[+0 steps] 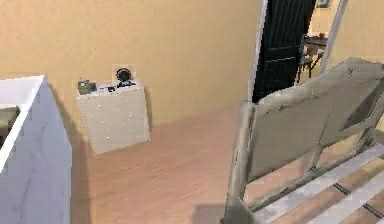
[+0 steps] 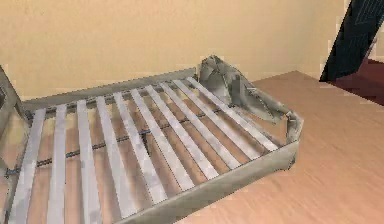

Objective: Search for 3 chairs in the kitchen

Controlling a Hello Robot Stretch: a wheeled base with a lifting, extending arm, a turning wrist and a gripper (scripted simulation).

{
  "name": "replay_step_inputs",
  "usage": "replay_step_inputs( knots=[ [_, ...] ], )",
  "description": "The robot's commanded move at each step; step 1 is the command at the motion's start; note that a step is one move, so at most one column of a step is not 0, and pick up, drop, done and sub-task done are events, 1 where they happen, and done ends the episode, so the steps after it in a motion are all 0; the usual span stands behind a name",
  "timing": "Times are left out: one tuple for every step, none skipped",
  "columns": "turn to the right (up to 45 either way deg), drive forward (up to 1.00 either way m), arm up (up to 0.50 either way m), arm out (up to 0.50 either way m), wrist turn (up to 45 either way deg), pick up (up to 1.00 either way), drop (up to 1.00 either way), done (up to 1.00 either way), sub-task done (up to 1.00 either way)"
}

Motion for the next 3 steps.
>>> replay_step_inputs(
  knots=[
    [-27.0, 0.00, 0.00, 0.00, 0.0, 0.00, 0.00, 0.00, 0.00],
    [0.0, 0.75, 0.00, 0.00, 0.0, 0.00, 0.00, 0.00, 0.00],
    [45.0, 0.00, 0.00, 0.00, 0.0, 0.00, 0.00, 0.00, 0.00]
  ],
)
